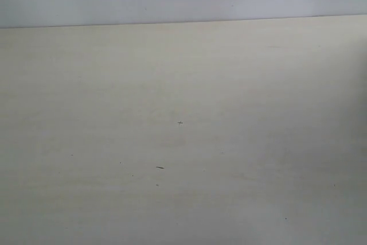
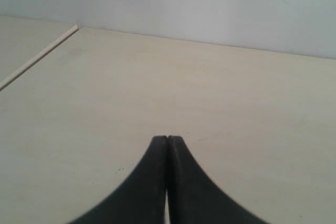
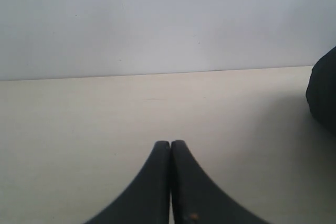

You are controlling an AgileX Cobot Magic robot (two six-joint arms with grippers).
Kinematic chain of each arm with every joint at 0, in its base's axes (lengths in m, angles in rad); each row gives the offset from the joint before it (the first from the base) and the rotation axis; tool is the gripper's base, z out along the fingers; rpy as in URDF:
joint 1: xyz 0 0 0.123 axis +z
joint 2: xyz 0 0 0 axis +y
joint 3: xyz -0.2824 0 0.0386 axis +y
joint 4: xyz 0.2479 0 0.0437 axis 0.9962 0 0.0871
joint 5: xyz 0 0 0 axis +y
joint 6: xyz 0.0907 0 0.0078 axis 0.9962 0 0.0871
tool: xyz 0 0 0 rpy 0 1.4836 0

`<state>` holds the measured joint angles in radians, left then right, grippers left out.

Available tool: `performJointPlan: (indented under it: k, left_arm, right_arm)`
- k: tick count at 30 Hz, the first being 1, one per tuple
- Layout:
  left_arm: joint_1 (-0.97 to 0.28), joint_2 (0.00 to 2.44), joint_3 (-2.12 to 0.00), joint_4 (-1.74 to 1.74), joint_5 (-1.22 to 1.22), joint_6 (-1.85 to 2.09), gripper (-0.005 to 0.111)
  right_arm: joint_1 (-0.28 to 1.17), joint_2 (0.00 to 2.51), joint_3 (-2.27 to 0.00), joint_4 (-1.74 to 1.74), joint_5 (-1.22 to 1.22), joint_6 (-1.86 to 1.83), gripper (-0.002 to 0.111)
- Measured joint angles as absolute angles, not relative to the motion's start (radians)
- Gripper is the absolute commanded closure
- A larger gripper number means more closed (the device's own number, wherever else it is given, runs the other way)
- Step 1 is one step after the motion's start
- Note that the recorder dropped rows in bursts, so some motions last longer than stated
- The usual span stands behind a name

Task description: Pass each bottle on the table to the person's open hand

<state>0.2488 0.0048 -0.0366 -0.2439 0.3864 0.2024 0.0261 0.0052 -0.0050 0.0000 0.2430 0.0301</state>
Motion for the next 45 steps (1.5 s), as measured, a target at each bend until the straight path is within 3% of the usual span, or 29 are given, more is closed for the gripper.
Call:
performJointPlan:
  k: [21, 31, 45]
  left_arm:
    - [0.245, 0.005, -0.003, -0.238, 0.373, 0.206, 0.107]
    - [0.031, 0.005, -0.003, -0.236, 0.373, 0.206, 0.107]
    - [0.002, 0.005, -0.003, -0.236, 0.372, 0.208, 0.107]
  right_arm:
    - [0.026, 0.005, -0.005, 0.0, 0.243, 0.03, 0.108]
    - [0.026, 0.005, -0.005, 0.0, 0.243, 0.03, 0.108]
    - [0.026, 0.005, -0.005, 0.0, 0.243, 0.03, 0.108]
